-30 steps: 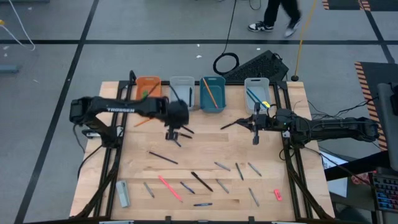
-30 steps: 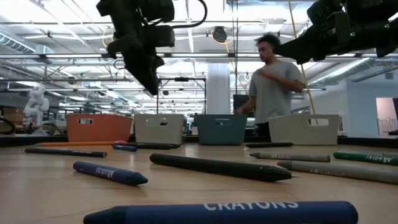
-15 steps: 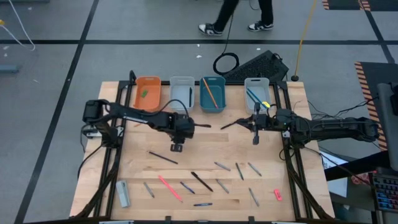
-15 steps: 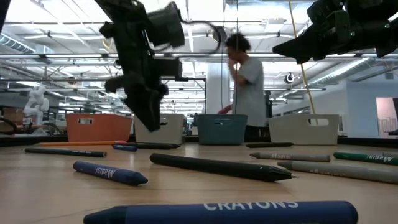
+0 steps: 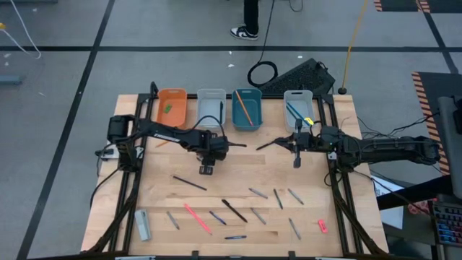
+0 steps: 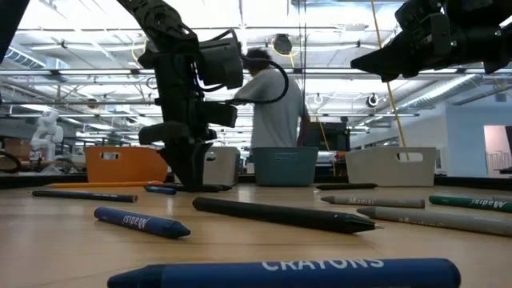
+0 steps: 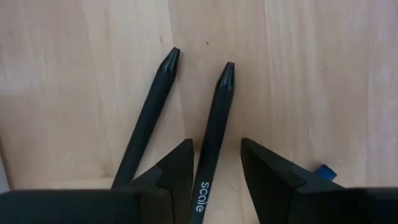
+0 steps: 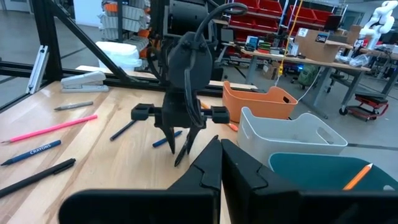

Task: Sort crayons/erasers/pens/pencils in bins
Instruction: Put the black pen into the left gray bin

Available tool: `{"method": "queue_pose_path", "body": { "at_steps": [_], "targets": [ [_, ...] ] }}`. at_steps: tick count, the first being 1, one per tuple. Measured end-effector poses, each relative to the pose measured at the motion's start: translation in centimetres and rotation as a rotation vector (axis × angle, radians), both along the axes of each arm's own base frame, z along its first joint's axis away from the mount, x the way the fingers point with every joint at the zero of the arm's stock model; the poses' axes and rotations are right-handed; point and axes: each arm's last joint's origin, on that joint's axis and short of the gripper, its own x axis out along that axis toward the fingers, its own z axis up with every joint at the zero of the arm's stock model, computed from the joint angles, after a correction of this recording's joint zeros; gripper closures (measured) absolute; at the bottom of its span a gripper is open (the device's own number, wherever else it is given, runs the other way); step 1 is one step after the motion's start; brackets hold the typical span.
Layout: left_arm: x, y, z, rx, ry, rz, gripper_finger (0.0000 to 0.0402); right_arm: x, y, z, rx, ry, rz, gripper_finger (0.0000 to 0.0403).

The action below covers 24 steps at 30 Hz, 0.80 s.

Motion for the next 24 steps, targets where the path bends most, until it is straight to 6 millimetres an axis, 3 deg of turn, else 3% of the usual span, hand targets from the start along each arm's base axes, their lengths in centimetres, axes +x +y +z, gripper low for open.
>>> {"method": "queue_pose_path", "body": {
  "at_steps": [7, 18, 24],
  "targets": [
    [-0.1, 0.0, -0.1, 0.003, 0.014, -0.026, 0.0273, 0.0, 0.0, 0.0, 0.000, 0.000, 0.000, 0.0403],
    [-0.3, -0.2, -0.2, 0.002, 0.045, -0.075, 0.0383, 0.0, 0.0, 0.0, 0.000, 0.000, 0.001, 0.0403],
    [-0.1, -0.1, 1.0, 0.052, 0.132, -0.084, 0.0379, 0.0, 0.0, 0.0, -0.001, 0.000, 0.001, 0.0403]
  ]
}}
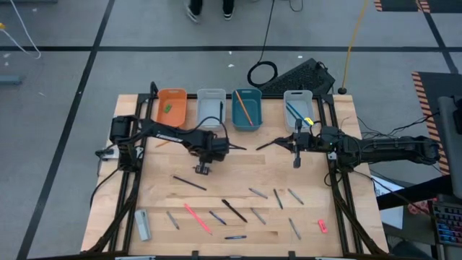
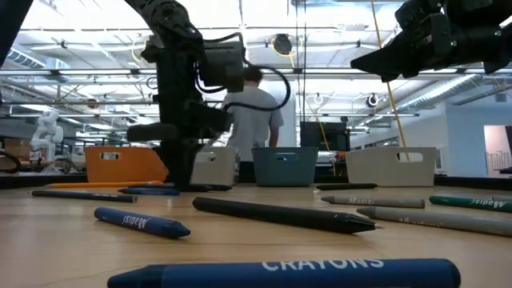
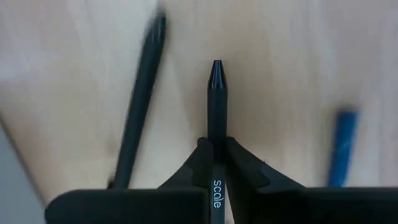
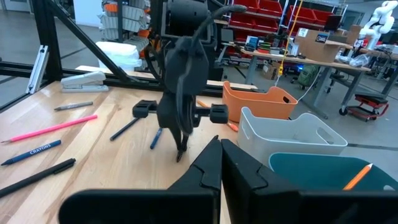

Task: Sort crayons/erasers/pens/pencils in bins
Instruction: Put the black pen into the left gray bin

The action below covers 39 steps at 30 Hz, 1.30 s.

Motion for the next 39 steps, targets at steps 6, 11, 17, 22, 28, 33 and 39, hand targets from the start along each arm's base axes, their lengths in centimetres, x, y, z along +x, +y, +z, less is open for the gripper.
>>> {"method": "queue_pose_path", "body": {
  "at_steps": [6, 11, 17, 22, 28, 33, 39],
  "targets": [
    [1.0, 0.6, 3.2, 0.055, 0.026, 0.012, 0.0397, 0.0, 0.0, 0.0, 0.000, 0.000, 0.000, 0.0403],
    [1.3, 1.9, 7.5, 0.081, -0.084, 0.061, 0.0397, 0.0, 0.0, 0.0, -0.001, 0.002, 0.000, 0.0403],
    [-0.3, 3.5, 11.6, 0.068, -0.221, 0.144, 0.0398, 0.0, 0.0, -0.1, -0.002, 0.006, 0.000, 0.0403],
    [-1.5, 3.7, 11.5, -0.003, -0.225, 0.166, 0.0400, 0.0, 0.0, -0.1, -0.002, 0.008, 0.001, 0.0403],
    [-2.0, 3.4, 6.7, -0.049, -0.219, 0.130, 0.0385, 0.0, 0.0, -0.1, -0.001, 0.008, 0.001, 0.0403],
    [-1.6, 3.8, 4.1, -0.090, -0.242, 0.107, 0.0342, 0.0, 0.0, -0.1, 0.000, 0.008, 0.001, 0.0403],
    [-1.1, 4.4, 1.9, -0.137, -0.196, 0.071, 0.0274, 0.0, 0.0, 0.0, -0.001, 0.000, 0.001, 0.0403]
  ]
}}
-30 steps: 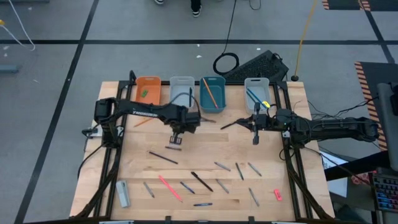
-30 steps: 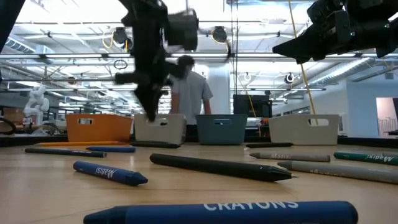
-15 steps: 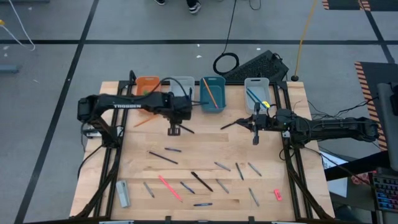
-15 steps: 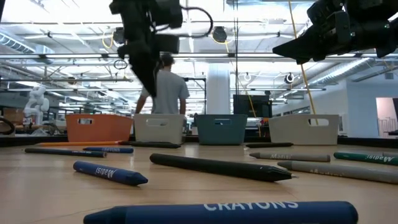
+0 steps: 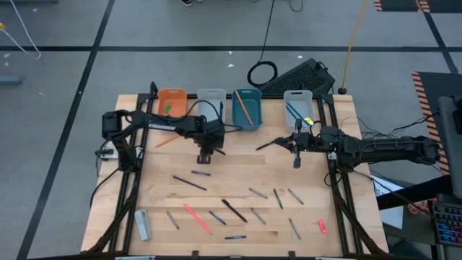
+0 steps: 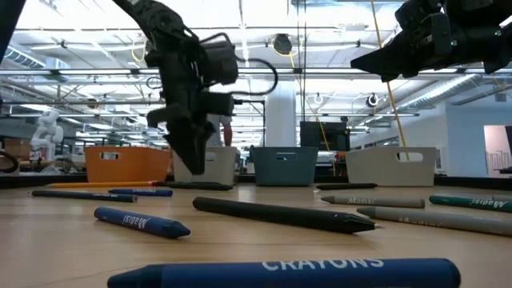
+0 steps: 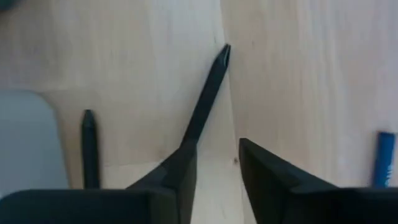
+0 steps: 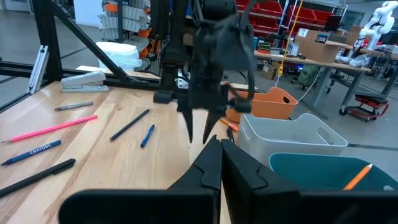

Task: Sort crayons/erasers/pens/pencils in bins
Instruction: Put the black pen into the left gray bin

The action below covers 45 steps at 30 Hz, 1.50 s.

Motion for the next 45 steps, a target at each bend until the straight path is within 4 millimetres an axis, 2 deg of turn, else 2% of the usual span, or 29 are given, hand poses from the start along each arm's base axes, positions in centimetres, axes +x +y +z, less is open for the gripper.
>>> {"method": "queue_pose_path", "body": {
  "at_steps": [5, 11, 24, 38, 45],
  "targets": [
    [0.6, 0.2, -1.6, 0.034, 0.024, -0.038, 0.0255, 0.0, 0.0, 0.0, 0.000, 0.000, 0.000, 0.0403],
    [0.6, 0.4, -2.2, 0.034, 0.044, -0.046, 0.0254, 0.0, 0.0, 0.0, -0.001, 0.001, 0.000, 0.0403],
    [0.1, -0.3, -2.2, -0.010, 0.102, -0.023, 0.0270, 0.0, 0.0, 0.0, -0.002, 0.001, 0.000, 0.0403],
    [0.5, -1.5, -2.0, 0.079, 0.116, -0.049, 0.0270, 0.0, 0.0, 0.0, -0.002, 0.001, 0.000, 0.0403],
    [0.7, -2.1, -2.0, 0.067, 0.105, -0.071, 0.0258, 0.0, 0.0, 0.0, -0.002, 0.001, 0.000, 0.0403]
  ]
}}
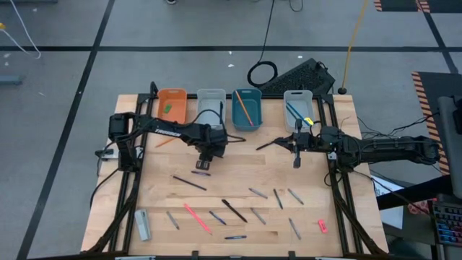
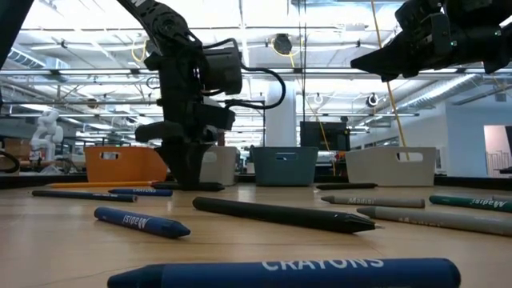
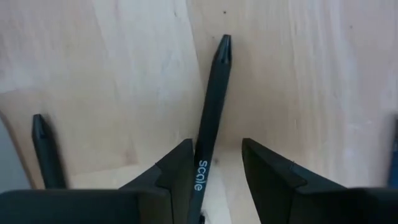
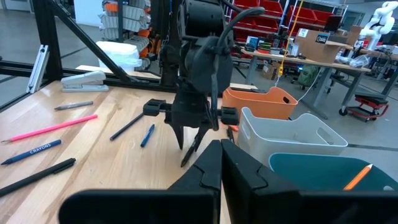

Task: Sort crayons/erasers/pens/pencils in bins
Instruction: Put the black pen into the left gray bin

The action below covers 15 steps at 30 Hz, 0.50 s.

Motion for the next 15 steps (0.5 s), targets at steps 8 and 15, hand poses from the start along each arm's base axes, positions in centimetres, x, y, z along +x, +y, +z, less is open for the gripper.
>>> {"method": "queue_pose_path", "body": {
  "at_steps": [8, 15],
  "targets": [
    [-0.27, 0.10, -0.43, -0.004, -0.011, -0.015, 0.0318, 0.00, 0.00, 0.00, 0.001, 0.000, 0.000, 0.0403],
    [-0.33, -0.12, -0.44, 0.003, 0.001, -0.050, 0.0387, 0.00, -0.01, 0.00, 0.002, 0.000, -0.001, 0.0403]
  ]
}}
